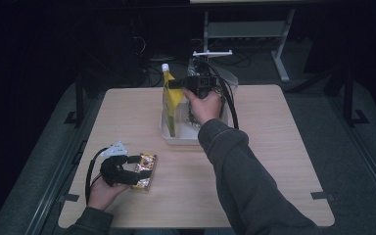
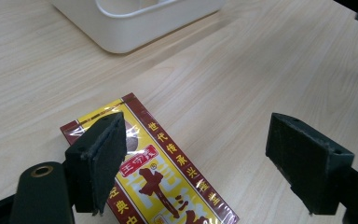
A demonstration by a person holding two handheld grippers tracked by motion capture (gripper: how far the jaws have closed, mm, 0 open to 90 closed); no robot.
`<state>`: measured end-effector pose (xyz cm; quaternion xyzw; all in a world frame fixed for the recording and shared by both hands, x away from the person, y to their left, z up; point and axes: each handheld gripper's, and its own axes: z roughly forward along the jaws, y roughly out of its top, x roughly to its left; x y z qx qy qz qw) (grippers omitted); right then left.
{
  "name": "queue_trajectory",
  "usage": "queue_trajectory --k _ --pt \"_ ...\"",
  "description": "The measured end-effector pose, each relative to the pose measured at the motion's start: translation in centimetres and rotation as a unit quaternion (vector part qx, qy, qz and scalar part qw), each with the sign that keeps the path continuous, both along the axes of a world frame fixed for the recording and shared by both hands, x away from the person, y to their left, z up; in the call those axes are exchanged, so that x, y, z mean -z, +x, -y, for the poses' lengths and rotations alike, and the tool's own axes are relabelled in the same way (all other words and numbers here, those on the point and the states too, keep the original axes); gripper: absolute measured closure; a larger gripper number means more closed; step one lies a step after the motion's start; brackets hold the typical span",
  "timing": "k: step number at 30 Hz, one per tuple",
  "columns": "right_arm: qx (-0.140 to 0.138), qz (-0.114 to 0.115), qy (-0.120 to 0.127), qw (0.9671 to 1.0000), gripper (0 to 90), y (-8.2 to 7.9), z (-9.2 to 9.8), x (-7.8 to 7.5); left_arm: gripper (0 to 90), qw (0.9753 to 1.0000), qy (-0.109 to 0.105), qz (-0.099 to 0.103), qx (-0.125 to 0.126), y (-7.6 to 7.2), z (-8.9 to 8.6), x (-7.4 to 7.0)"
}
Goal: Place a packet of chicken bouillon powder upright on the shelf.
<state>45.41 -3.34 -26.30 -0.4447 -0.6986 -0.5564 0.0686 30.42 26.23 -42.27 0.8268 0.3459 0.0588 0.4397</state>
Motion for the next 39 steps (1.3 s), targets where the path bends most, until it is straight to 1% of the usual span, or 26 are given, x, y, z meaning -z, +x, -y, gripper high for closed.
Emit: queue_trajectory --k 6,10,14,16,18,20,26,39 --pt "0.016 0.004 -0.003 0.9999 89.4 0.4 -0.4 0.3 19.8 1.0 0.0 -0.001 -0.001 0.0 -0.1 0.0" --pt "0.025 0.001 0.003 0.9997 89.4 0.8 -0.9 0.5 19.8 1.0 -0.001 -0.002 -0.002 0.1 -0.1 0.1" --pt "0.032 0.003 -0.003 0.9995 89.4 1.0 -1.5 0.8 19.8 1.0 -0.002 -0.001 -0.005 0.1 -0.2 0.1" --pt "0.034 0.0 0.0 0.9994 89.4 1.1 -1.6 1.0 19.8 1.0 -0.002 -0.001 -0.005 0.1 -0.3 0.1" --pt "0.039 0.002 -0.006 0.9992 89.4 1.2 -1.8 1.2 19.8 1.0 -0.003 -0.002 -0.006 0.1 -0.4 0.2" --pt "0.042 0.002 -0.005 0.9991 89.4 1.3 -1.9 1.4 19.8 1.0 -0.004 -0.002 -0.009 0.1 -0.5 0.2" --pt "0.047 -0.001 -0.005 0.9989 89.4 1.6 -2.4 2.1 19.8 0.9999 -0.007 -0.003 -0.012 0.2 -0.6 0.2" --pt "0.054 -0.005 -0.007 0.9985 89.4 2.1 -2.9 3.5 19.7 0.9999 -0.001 -0.003 -0.012 0.2 -0.7 0.3"
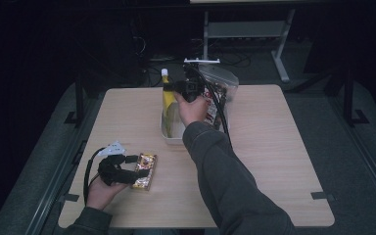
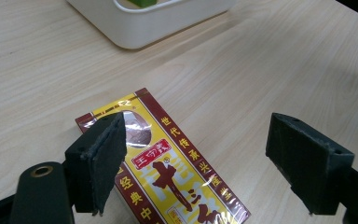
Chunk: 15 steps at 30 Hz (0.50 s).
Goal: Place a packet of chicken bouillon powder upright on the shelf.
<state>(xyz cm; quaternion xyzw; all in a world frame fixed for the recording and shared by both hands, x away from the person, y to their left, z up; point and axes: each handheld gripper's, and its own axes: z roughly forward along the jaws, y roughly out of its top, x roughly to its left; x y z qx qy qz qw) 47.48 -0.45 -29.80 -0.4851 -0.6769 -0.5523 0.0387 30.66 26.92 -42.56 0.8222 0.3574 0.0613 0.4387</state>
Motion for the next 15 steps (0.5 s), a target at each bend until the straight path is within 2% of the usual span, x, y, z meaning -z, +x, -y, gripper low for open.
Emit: queue_trajectory --k 9,15 --pt "0.006 0.006 -0.003 1.0 89.4 0.3 -0.1 0.7 19.8 1.0 -0.001 -0.001 -0.001 0.0 0.0 0.0" --pt "0.006 0.0 -0.009 0.9999 89.4 0.4 -0.3 1.3 19.8 1.0 -0.001 -0.001 -0.003 0.0 -0.1 0.1"
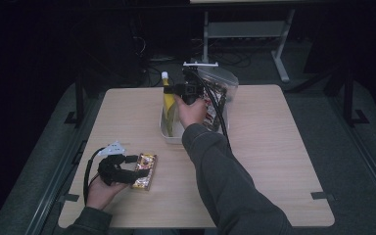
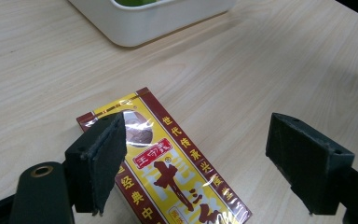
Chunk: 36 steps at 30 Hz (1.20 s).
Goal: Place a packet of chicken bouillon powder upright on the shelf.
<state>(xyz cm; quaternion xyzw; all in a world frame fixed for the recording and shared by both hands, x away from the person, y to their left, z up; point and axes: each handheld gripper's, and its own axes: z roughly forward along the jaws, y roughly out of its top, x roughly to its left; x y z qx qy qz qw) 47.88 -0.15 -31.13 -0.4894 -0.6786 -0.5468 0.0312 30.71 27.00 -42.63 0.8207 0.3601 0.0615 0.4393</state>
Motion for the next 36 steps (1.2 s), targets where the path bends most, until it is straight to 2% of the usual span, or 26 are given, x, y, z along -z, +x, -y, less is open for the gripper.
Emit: queue_trajectory --k 6,15,21,31,36 --pt "0.001 -0.003 -0.012 0.9999 89.1 -0.1 0.0 0.9 19.7 1.0 0.003 -0.001 -0.001 0.0 0.1 0.1" --pt "-0.001 -0.008 -0.011 0.9999 87.0 0.1 0.0 1.3 19.6 1.0 0.005 -0.003 0.0 0.0 0.1 0.1" --pt "-0.002 -0.013 -0.013 0.9998 74.3 0.0 0.2 1.0 19.0 1.0 0.007 -0.002 -0.001 0.0 0.2 0.1" --pt "-0.023 -0.02 -0.012 0.9995 63.1 -0.5 1.4 0.2 17.5 0.9998 0.019 0.001 -0.011 -0.1 0.3 0.3" --pt "-0.04 -0.021 -0.002 0.999 57.0 -1.1 2.5 -0.1 17.3 0.9995 0.028 0.001 -0.014 -0.1 0.5 0.5"
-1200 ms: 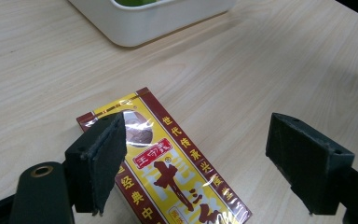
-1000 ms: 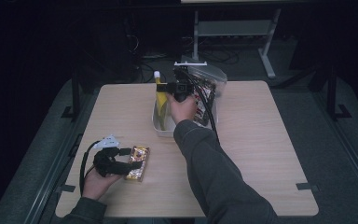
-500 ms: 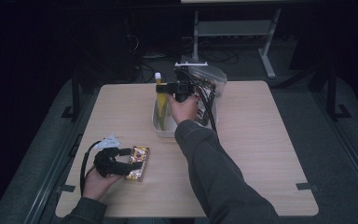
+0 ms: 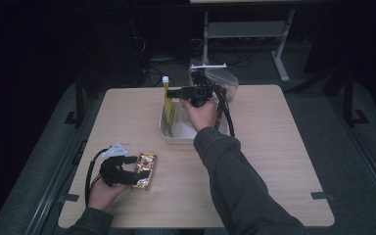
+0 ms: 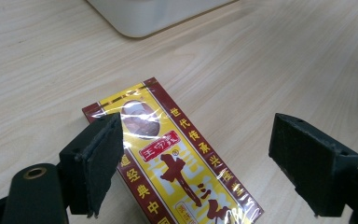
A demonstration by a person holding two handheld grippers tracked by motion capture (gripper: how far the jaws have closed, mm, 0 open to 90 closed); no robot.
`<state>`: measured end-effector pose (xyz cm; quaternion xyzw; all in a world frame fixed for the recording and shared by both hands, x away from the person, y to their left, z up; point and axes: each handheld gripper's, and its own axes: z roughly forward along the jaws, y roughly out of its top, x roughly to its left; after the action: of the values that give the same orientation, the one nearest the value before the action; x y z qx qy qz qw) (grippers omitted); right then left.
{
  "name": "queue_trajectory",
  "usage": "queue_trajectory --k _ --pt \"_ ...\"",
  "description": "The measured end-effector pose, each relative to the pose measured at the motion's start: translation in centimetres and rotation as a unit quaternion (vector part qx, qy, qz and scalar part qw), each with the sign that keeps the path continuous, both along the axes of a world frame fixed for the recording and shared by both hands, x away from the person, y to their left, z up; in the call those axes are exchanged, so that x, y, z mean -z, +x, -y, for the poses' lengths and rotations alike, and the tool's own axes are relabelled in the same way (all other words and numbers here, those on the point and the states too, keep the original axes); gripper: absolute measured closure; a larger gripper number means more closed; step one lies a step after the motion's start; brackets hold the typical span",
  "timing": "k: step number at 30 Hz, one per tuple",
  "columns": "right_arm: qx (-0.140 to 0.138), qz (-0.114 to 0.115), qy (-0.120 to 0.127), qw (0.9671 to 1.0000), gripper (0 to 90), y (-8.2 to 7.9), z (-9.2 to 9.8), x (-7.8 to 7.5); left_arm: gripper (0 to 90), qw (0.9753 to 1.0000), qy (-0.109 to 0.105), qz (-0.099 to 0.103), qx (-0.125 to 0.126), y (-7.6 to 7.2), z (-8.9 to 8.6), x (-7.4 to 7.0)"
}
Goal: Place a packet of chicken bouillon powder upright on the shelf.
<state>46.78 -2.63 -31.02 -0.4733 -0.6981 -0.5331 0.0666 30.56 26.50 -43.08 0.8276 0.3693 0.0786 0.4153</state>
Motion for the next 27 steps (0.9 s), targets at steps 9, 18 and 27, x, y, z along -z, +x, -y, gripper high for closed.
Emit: queue_trajectory --k 9,18,27 --pt "-0.029 -0.005 0.003 0.9996 50.8 -1.6 0.8 0.3 16.4 0.9993 0.031 0.004 -0.023 -0.1 0.4 0.7" --pt "-0.049 -0.004 0.002 0.9988 47.8 -3.1 1.8 0.4 16.4 0.9981 0.048 -0.005 -0.039 -0.3 0.7 1.2" --pt "-0.057 -0.002 0.002 0.9984 46.0 -4.7 3.0 0.7 16.2 0.9964 0.063 -0.013 -0.055 -0.3 1.0 1.7"
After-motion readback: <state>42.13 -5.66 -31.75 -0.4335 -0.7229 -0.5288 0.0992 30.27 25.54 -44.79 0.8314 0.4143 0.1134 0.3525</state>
